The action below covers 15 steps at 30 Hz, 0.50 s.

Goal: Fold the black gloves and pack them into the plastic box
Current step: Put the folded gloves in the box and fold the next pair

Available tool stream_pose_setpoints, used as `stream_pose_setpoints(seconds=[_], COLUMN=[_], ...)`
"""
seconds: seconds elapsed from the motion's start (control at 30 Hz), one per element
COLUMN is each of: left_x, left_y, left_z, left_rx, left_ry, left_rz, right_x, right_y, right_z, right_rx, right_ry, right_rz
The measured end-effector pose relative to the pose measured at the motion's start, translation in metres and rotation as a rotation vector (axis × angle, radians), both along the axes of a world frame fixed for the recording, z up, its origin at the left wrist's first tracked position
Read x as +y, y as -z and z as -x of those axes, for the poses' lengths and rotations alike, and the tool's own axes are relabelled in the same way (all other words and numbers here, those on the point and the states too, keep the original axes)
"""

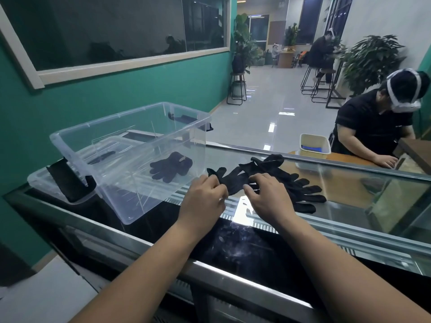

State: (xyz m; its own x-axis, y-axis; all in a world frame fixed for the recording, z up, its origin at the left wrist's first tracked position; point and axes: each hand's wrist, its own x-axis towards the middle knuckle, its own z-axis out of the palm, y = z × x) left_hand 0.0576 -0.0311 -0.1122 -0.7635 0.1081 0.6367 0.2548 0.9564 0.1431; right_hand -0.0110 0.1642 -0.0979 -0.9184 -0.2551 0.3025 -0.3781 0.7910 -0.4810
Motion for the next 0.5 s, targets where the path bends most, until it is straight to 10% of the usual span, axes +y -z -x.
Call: stream_pose_setpoints(seconds=[0.5], left_x=[-0.016], left_y=[-0.003], left_z=[-0.012], left_rx=[-0.212], left_ry=[-0.099], left_rz=[-0.117], right_x=[0.002], right_y=[-0.006], right_z=[-0.006], right_rx=[0.004], right_ry=[-0.023], right_rz=[-0.006])
